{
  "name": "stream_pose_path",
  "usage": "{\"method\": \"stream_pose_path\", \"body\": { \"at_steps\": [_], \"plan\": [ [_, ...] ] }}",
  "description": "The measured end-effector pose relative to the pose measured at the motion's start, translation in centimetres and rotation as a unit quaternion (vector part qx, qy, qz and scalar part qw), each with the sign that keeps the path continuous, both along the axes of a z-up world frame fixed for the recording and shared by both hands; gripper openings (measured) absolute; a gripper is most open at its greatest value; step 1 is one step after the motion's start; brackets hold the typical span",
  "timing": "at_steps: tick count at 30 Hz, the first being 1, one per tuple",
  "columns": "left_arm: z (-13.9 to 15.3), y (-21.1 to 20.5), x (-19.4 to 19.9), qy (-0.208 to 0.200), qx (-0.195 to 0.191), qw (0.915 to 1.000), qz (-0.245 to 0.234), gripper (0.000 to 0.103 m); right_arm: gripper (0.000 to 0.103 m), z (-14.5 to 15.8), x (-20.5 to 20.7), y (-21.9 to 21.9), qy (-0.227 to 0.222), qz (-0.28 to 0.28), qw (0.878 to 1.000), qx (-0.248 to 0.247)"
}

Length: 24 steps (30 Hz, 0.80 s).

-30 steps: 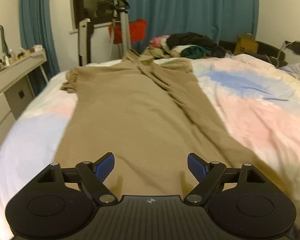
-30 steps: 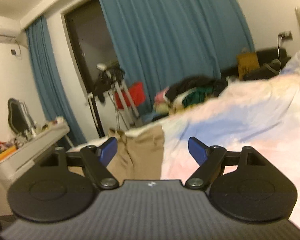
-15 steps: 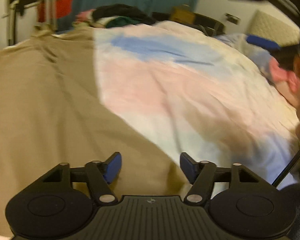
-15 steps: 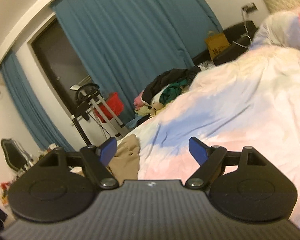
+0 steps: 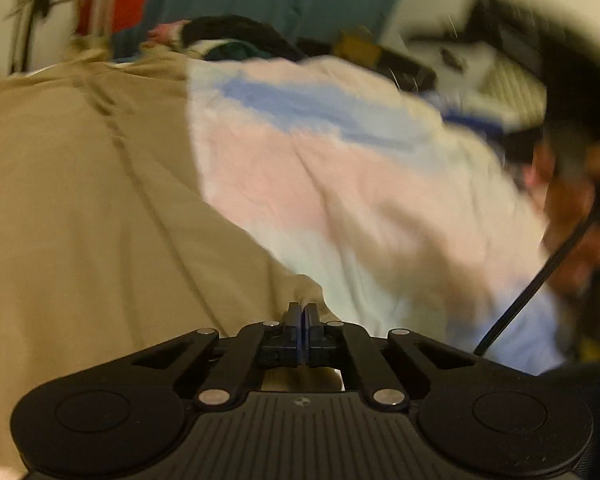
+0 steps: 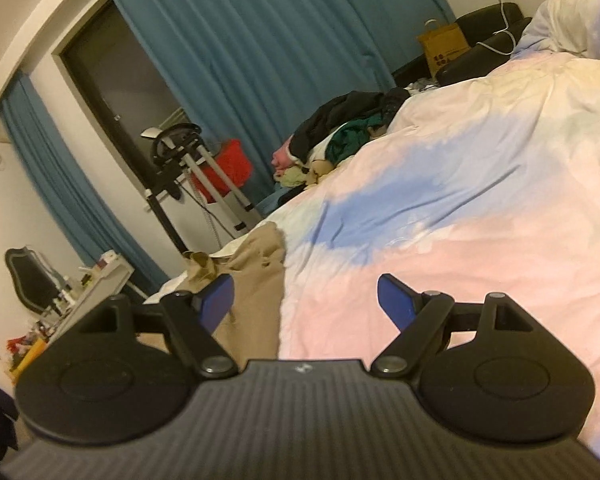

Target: Fold clothes

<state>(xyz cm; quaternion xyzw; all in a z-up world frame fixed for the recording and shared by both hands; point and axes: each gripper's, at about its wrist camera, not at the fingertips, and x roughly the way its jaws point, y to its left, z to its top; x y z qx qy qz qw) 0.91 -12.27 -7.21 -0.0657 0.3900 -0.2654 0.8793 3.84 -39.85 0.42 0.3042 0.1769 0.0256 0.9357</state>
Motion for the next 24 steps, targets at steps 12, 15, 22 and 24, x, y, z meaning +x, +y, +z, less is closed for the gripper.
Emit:
{"method": "stream_pose_path", "body": {
  "at_steps": [12,15,22,24],
  "plan": [
    [0.3,14.3,-1.0,0.12,-0.045,0.983,0.131,0.0,0.081,0.6,0.8,6.4,0.021,0.07,0.994,-0.079],
    [-0.5,15.1,-0.7,0.136,-0.044,0.9816,0.126,0.0,0.081,0.7,0.8,7.5,0.023,0.076,0.992,-0.095],
    [-0.6,14.3,1.1,0.129,-0.059,0.983,0.116,0.058,0.081,0.2,1.4,8.0,0.036,0.091,0.992,-0.084],
    [-1.3,13.5,1.4,0.143,-0.057,0.9826,0.104,0.057,0.081,0.0,1.7,7.9,0.038,0.097,0.992,-0.072]
  ]
}}
